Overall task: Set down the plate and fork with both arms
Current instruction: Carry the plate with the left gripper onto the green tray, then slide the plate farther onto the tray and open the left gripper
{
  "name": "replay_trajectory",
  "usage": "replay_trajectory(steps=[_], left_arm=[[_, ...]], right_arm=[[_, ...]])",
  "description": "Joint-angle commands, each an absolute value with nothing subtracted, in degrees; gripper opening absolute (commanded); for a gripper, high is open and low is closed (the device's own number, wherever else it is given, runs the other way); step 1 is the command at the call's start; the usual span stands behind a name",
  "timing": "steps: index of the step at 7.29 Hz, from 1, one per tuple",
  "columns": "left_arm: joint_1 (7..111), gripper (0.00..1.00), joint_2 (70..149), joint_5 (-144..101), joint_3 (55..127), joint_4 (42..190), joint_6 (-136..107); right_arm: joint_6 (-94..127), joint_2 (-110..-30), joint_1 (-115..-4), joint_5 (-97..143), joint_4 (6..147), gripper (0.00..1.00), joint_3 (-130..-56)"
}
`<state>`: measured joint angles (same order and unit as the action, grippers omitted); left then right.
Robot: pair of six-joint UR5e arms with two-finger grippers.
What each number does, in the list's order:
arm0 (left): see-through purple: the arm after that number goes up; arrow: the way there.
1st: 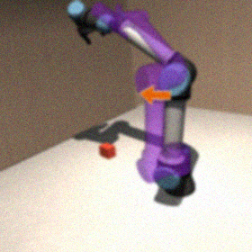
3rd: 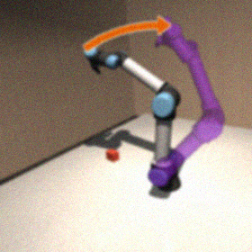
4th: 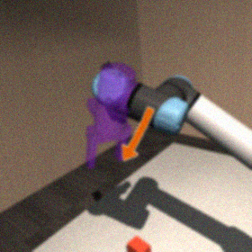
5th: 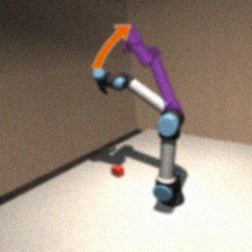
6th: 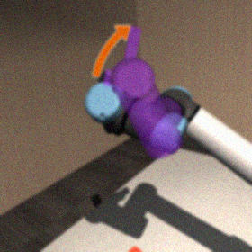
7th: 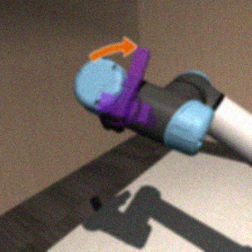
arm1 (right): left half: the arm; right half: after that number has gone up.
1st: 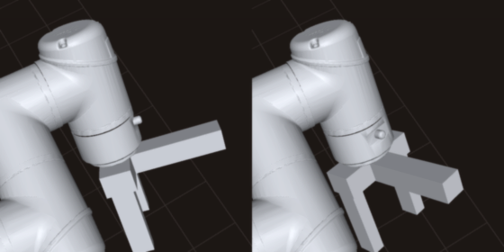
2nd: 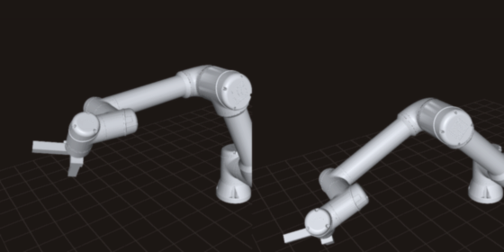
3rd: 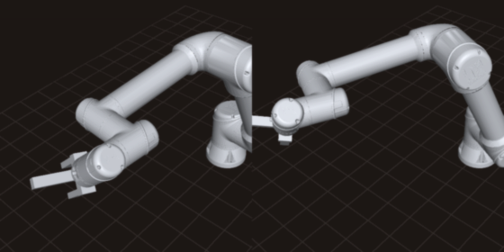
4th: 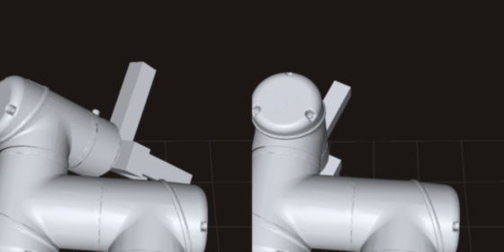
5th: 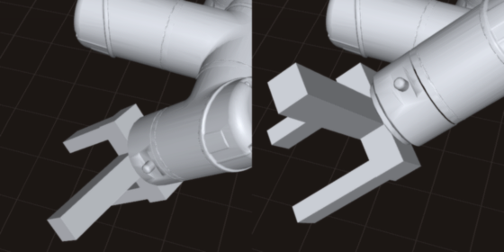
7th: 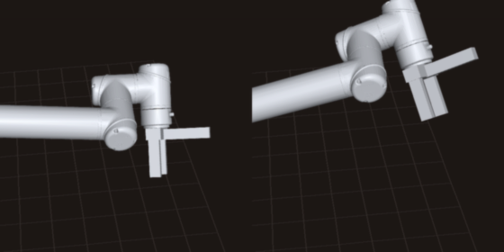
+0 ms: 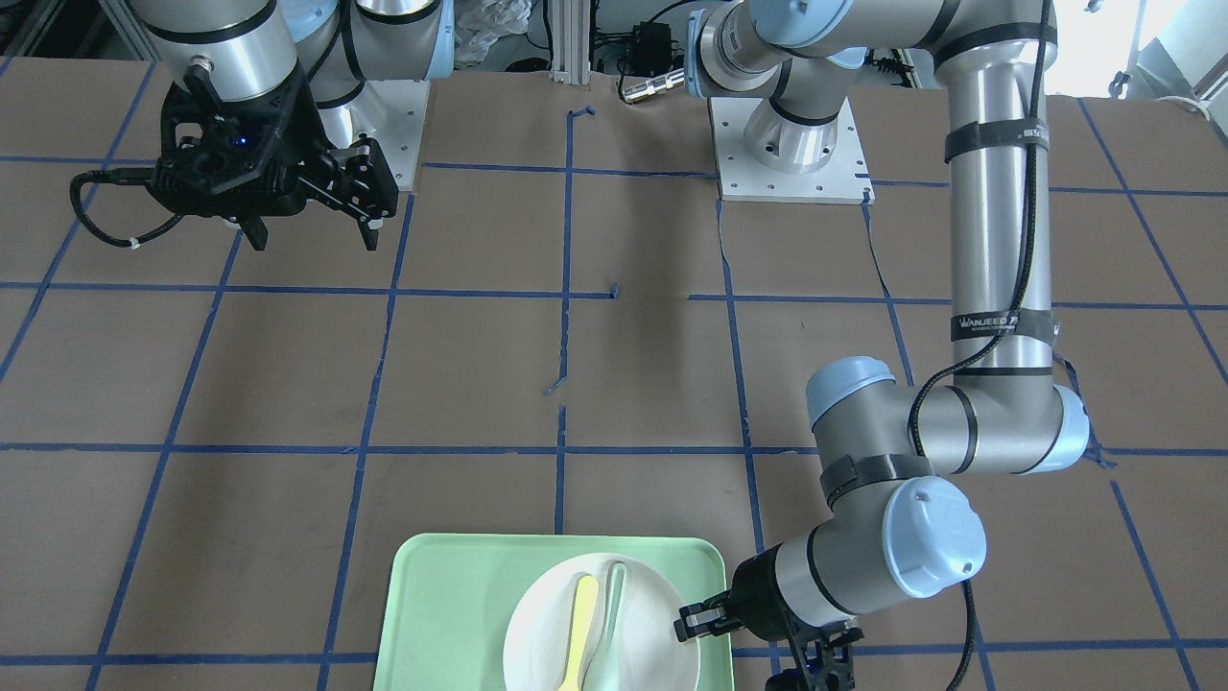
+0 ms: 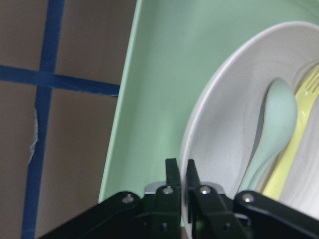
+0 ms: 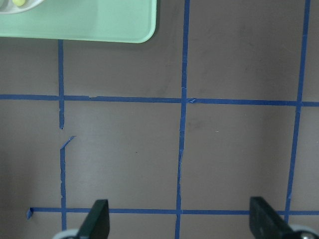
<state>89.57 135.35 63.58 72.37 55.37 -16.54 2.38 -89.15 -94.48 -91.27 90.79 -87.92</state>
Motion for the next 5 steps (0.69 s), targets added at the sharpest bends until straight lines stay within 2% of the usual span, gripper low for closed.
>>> replay_trajectory(steps=[1,5], left_arm=[[92.10,0.00,138.51,65.73,68.83,52.91,-20.99],[93.25,0.00,139.04,65.74,68.55,52.82,-22.06]], right_arm=[[2.37,-89.12,-94.48,-91.41,90.79,1.00,-87.89],[2.37,-89.12,-94.48,-91.49,90.88,1.00,-87.89]])
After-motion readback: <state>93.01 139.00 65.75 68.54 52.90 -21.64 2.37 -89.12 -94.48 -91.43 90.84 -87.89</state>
